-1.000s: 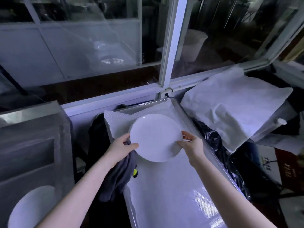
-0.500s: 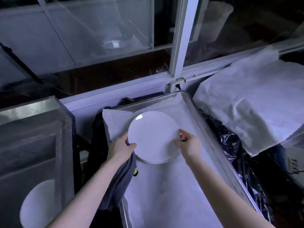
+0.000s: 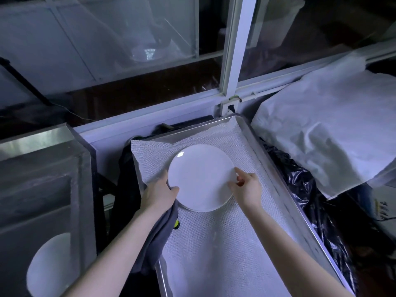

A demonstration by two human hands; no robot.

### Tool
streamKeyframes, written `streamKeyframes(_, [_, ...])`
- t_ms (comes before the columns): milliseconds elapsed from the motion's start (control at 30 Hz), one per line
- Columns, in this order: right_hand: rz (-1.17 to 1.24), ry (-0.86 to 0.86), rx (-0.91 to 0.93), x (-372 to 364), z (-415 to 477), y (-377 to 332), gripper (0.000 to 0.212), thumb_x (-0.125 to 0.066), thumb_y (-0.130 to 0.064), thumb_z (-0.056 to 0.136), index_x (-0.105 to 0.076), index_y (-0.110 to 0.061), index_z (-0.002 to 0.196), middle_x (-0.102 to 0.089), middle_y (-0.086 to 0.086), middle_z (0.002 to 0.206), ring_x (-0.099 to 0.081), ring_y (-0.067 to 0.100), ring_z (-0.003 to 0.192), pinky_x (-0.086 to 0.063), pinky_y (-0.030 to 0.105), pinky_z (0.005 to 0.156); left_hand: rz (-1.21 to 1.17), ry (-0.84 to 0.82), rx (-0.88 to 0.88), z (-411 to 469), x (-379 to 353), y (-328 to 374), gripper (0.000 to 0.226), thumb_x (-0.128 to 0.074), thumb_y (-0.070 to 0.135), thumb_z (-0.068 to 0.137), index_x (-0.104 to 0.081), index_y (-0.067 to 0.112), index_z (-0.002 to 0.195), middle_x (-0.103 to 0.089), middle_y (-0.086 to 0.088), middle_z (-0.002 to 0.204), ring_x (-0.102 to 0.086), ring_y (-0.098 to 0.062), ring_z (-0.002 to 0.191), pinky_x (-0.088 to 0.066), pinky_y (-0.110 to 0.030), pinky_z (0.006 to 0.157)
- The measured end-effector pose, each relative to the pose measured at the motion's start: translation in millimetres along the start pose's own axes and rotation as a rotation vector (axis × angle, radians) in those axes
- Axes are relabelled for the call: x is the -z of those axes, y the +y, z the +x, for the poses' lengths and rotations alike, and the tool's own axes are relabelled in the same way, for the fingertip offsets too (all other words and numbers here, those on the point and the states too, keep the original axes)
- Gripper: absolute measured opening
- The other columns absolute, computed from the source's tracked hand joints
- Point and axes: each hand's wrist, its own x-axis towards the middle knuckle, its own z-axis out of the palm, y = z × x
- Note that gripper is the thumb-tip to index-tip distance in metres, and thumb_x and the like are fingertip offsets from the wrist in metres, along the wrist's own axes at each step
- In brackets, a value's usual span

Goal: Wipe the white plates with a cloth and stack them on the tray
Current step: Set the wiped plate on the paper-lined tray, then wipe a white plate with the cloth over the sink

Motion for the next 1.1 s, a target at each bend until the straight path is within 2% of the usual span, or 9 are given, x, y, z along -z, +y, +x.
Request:
streamKeyframes(133, [-0.061, -0.022, 0.012, 2.1, -4.1, -0.2, 0.048, -0.067, -0.012, 0.089, -0.062, -0.026, 0.134, -0.049, 0.006, 0.105, -0.057, 0.024, 0.098, -0.04, 0.025, 0.084, -0.079, 0.007, 0.012, -3.2, 1.2, -0.9, 0.044, -0.063, 0.029, 0.086, -0.051, 0.028, 0.128, -0.066, 0.004, 0.108, -0.06, -0.023, 0.102, -0.048, -0.033, 0.084])
streamKeyframes(200, [-0.079, -0.004, 0.051, 3.0, -11.4, -0.9, 0.054, -0.069, -0.017, 0.09, -0.056, -0.023, 0.141, -0.05, 0.007, 0.114, -0.056, 0.024, 0.106, -0.044, 0.03, 0.091, -0.139, 0.026, 0.039, -6.8, 4.6, -3.1, 0.048, -0.065, 0.032, 0.085, -0.052, 0.031, 0.131, -0.062, 0.013, 0.096, -0.058, -0.021, 0.096, -0.044, -0.029, 0.079])
streamKeyframes(300, [-0.121, 0.023, 0.22, -0.7, -28.2, -11.3, 0.048, -0.069, -0.016, 0.091, -0.06, -0.019, 0.138, -0.051, 0.007, 0.12, -0.053, 0.026, 0.111, -0.043, 0.033, 0.098, -0.274, 0.085, 0.078, -18.3, 15.1, -13.7, 0.059, -0.07, 0.035, 0.084, -0.05, 0.033, 0.14, -0.057, 0.02, 0.082, -0.061, -0.011, 0.094, -0.038, -0.023, 0.079])
streamKeyframes(400, [-0.16, -0.015, 0.467, -11.9, -49.8, -35.0, 0.041, -0.071, -0.013, 0.091, -0.065, -0.015, 0.132, -0.057, 0.011, 0.119, -0.053, 0.026, 0.11, -0.04, 0.029, 0.095, -0.474, 0.17, 0.113, -38.1, 35.8, -34.2, 0.057, -0.074, 0.035, 0.082, -0.055, 0.037, 0.135, -0.063, 0.015, 0.087, -0.057, 0.005, 0.086, -0.039, -0.018, 0.076])
streamKeyframes(567, [-0.294, -0.172, 0.867, -48.5, -92.7, -84.7, 0.039, -0.071, -0.014, 0.091, -0.066, -0.009, 0.13, -0.062, 0.013, 0.119, -0.06, 0.034, 0.101, -0.052, 0.043, 0.087, -0.727, 0.262, 0.215, -85.8, 89.5, -92.4, 0.043, -0.076, 0.033, 0.083, -0.063, 0.041, 0.124, -0.068, 0.003, 0.111, -0.064, -0.019, 0.106, -0.05, -0.035, 0.097])
streamKeyframes(700, [-0.374, -0.255, 1.109, -93.5, -130.2, -119.6, 0.039, -0.074, -0.016, 0.089, -0.068, -0.007, 0.126, -0.066, 0.015, 0.117, -0.063, 0.036, 0.095, -0.054, 0.044, 0.084, -0.915, 0.384, 0.304, -127.2, 136.5, -146.5, 0.027, -0.077, 0.028, 0.083, -0.07, 0.036, 0.108, -0.074, 0.003, 0.097, -0.07, -0.01, 0.087, -0.052, -0.024, 0.073])
streamKeyframes(767, [-0.431, -0.286, 1.2, -121.0, -151.9, -133.9, 0.04, -0.074, -0.02, 0.088, -0.068, -0.007, 0.125, -0.066, 0.014, 0.118, -0.064, 0.035, 0.098, -0.054, 0.044, 0.083, -0.955, 0.421, 0.342, -143.1, 155.7, -177.7, 0.025, -0.076, 0.026, 0.083, -0.072, 0.033, 0.107, -0.075, 0.003, 0.09, -0.07, -0.007, 0.078, -0.051, -0.023, 0.068])
streamKeyframes(933, [-0.541, -0.409, 1.272, -198.5, -209.7, -157.5, 0.04, -0.075, -0.021, 0.087, -0.069, -0.009, 0.124, -0.066, 0.013, 0.118, -0.064, 0.034, 0.097, -0.054, 0.042, 0.073, -1.026, 0.431, 0.436, -166.6, 189.4, -269.9, 0.027, -0.077, 0.023, 0.083, -0.071, 0.025, 0.11, -0.073, -0.002, 0.096, -0.068, -0.012, 0.081, -0.051, -0.026, 0.069])
streamKeyframes(1100, [-0.638, -0.546, 1.174, -291.3, -251.8, -158.7, 0.038, -0.072, -0.021, 0.09, -0.067, -0.005, 0.124, -0.062, 0.018, 0.125, -0.062, 0.04, 0.104, -0.054, 0.049, 0.081, -1.149, 0.335, 0.621, -162.2, 199.7, -372.6, 0.026, -0.078, 0.02, 0.083, -0.069, 0.019, 0.107, -0.074, -0.007, 0.094, -0.07, -0.014, 0.075, -0.052, -0.023, 0.062])
